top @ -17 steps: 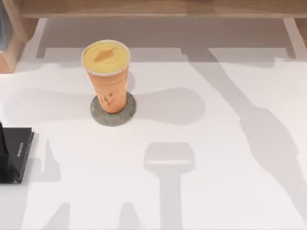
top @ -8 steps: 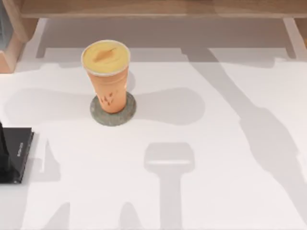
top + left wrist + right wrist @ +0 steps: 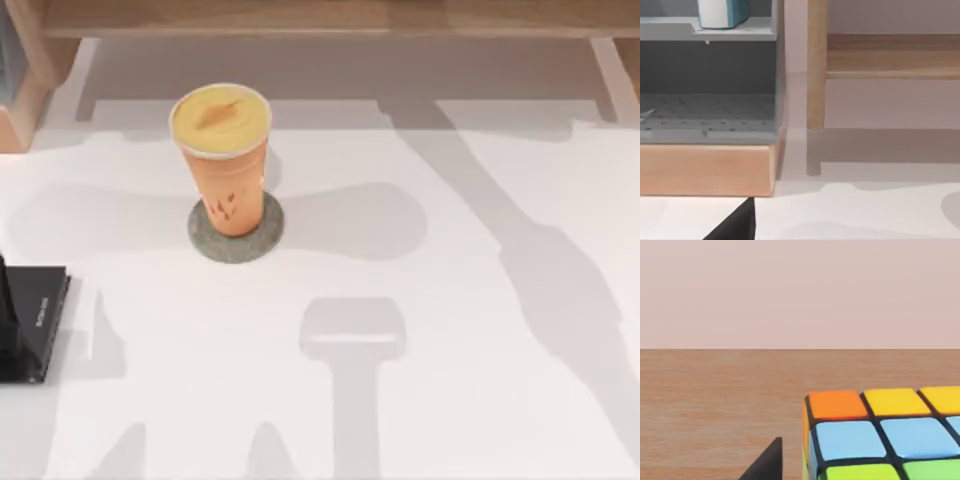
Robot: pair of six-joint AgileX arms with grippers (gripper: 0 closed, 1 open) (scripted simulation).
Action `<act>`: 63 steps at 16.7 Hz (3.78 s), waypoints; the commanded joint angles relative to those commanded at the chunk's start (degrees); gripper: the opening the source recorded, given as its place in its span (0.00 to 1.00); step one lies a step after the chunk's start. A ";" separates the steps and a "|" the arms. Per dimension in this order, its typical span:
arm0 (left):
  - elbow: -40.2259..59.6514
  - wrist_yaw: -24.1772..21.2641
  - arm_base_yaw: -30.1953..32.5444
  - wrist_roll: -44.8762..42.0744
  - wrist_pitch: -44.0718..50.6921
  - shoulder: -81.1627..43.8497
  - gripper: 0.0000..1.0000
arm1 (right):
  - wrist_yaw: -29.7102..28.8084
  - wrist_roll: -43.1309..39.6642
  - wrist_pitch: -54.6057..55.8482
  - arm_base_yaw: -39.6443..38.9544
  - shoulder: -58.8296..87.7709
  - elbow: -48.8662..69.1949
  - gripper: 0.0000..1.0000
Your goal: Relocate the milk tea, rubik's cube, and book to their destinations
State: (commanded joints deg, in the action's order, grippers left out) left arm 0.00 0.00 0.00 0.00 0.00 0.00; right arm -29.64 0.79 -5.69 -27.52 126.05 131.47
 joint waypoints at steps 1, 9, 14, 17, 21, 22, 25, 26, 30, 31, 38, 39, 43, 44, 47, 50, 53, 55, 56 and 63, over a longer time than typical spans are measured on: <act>0.00 0.00 0.00 0.00 0.00 0.00 1.00 | 0.00 0.00 0.00 0.00 0.00 0.00 1.00; 0.05 0.00 0.00 0.00 0.13 0.13 1.00 | 0.00 0.00 0.00 0.00 0.00 0.00 1.00; 1.39 -0.07 -0.38 0.04 9.07 8.30 1.00 | 0.00 0.00 0.00 0.00 0.00 0.00 1.00; 2.19 -0.28 -0.55 0.11 17.31 15.13 1.00 | 0.00 0.00 0.00 0.00 0.00 0.00 1.00; 3.07 -0.60 -0.58 0.30 24.63 21.39 1.00 | 0.00 0.00 0.00 0.00 0.00 0.00 1.00; 3.19 -0.64 -0.58 0.34 25.28 22.05 1.00 | 0.00 0.00 0.00 0.00 0.00 0.00 1.00; 3.22 -0.65 -0.58 0.35 25.42 22.20 1.00 | 0.00 0.00 0.00 0.00 0.00 0.00 1.00; 3.22 -0.65 -0.58 0.35 25.42 22.20 1.00 | 0.01 0.01 0.01 -0.10 -0.02 -0.01 1.00; 3.22 -0.65 -0.58 0.35 25.42 22.20 1.00 | 0.78 -0.03 0.63 0.59 -3.23 -2.82 1.00; 3.22 -0.65 -0.58 0.35 25.42 22.20 1.00 | 1.25 0.00 0.87 1.04 -5.37 -4.76 1.00; 3.22 -0.65 -0.58 0.35 25.42 22.20 1.00 | 6.86 -0.04 1.47 6.46 -29.71 -30.74 1.00; 3.22 -0.65 -0.58 0.35 25.42 22.20 1.00 | 8.12 -0.17 1.61 7.34 -34.31 -35.72 1.00; 3.22 -0.65 -0.58 0.35 25.42 22.20 1.00 | 13.47 -0.57 2.84 11.49 -55.64 -57.36 1.00; 3.22 -0.65 -0.58 0.35 25.42 22.20 1.00 | 14.70 -0.58 3.18 12.81 -61.31 -63.05 1.00; 3.22 -0.65 -0.58 0.35 25.42 22.20 1.00 | 18.16 -0.30 3.91 17.11 -77.95 -80.53 1.00; 3.22 -0.65 -0.58 0.35 25.42 22.20 1.00 | 21.82 0.01 4.24 20.89 -95.07 -99.56 1.00; 3.22 -0.65 -0.58 0.35 25.42 22.20 1.00 | 26.02 -0.25 4.64 23.19 -110.20 -115.29 1.00; 3.22 -0.65 -0.58 0.35 25.42 22.20 1.00 | 28.25 -0.31 5.02 24.49 -117.62 -122.93 1.00; 3.22 -0.65 -0.58 0.35 25.42 22.20 1.00 | 28.94 -0.33 5.23 25.23 -120.45 -125.83 1.00; 3.22 -0.65 -0.58 0.35 25.42 22.20 1.00 | 29.64 -0.79 5.68 27.52 -126.05 -131.47 1.00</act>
State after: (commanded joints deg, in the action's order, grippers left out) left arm 3.22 -0.65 -0.58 0.34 25.42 22.20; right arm 0.00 0.00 0.00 0.00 0.00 0.00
